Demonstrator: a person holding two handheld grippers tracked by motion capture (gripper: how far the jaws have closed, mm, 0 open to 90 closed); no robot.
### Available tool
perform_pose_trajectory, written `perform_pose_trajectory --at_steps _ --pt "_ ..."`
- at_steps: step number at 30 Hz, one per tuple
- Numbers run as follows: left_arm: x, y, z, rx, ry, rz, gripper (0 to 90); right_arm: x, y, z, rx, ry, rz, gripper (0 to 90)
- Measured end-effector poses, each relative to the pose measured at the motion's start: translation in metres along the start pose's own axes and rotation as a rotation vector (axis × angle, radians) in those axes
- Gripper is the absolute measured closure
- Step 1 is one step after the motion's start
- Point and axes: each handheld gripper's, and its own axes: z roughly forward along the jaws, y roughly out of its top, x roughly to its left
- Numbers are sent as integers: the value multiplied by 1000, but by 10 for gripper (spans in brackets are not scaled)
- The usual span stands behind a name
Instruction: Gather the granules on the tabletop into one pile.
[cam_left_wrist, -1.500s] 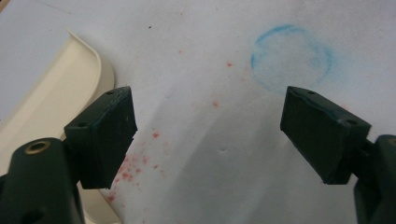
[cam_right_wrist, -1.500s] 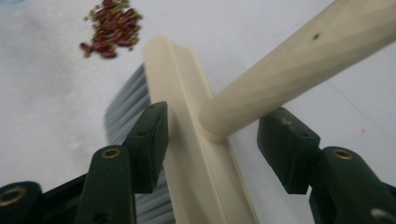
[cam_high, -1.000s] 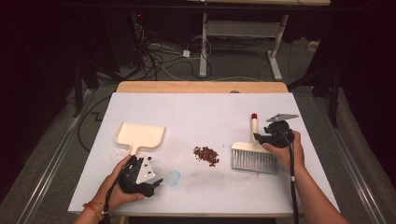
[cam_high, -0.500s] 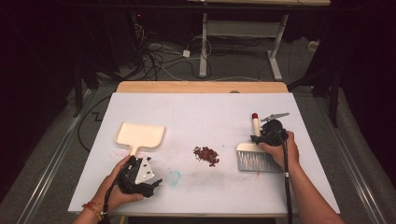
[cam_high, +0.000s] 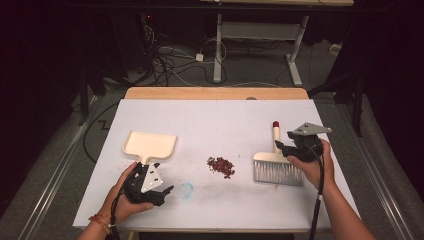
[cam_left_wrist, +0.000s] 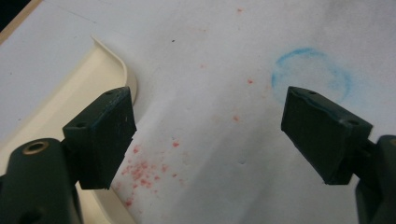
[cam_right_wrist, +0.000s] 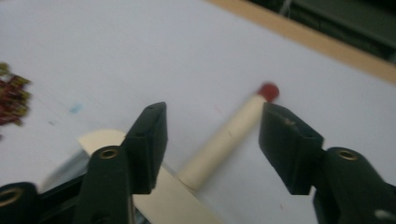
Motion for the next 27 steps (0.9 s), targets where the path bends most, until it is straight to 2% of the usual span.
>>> perform_pose_trajectory --at_steps 2,3,5,7,10,12,14,17,20,22,24,25,27 --pt "-3 1 0 6 -7 13 172 -10 -6 12 44 -1 71 541" --pt "-3 1 0 8 -9 16 172 -17 -10 21 77 14 113 552" --pt "-3 1 1 13 -15 20 172 -22 -14 34 126 51 145 572" --pt "-2 2 3 13 -17 14 172 -22 -15 42 131 100 158 582" --pt "-2 2 4 16 -24 20 172 -15 -13 50 149 111 114 563" --pt "-2 2 5 16 -26 25 172 -14 -12 53 144 130 108 589" --pt "-3 2 4 19 -29 26 172 -12 -11 55 141 141 100 579" --pt "-1 0 4 22 -26 24 172 -9 -10 55 146 106 92 519" --pt "-1 0 1 7 -12 17 172 -7 -6 44 104 79 87 455" --pt "-1 0 -2 -5 8 17 172 -2 -4 24 26 43 54 418" --pt "-1 0 -5 -30 20 1 172 6 -5 2 -62 8 1 374" --pt "-1 -1 -6 -39 29 -6 172 12 -8 -15 -146 -2 -27 369" --pt "-1 -2 -10 -55 57 -11 172 22 -15 -36 -233 -1 -47 321"
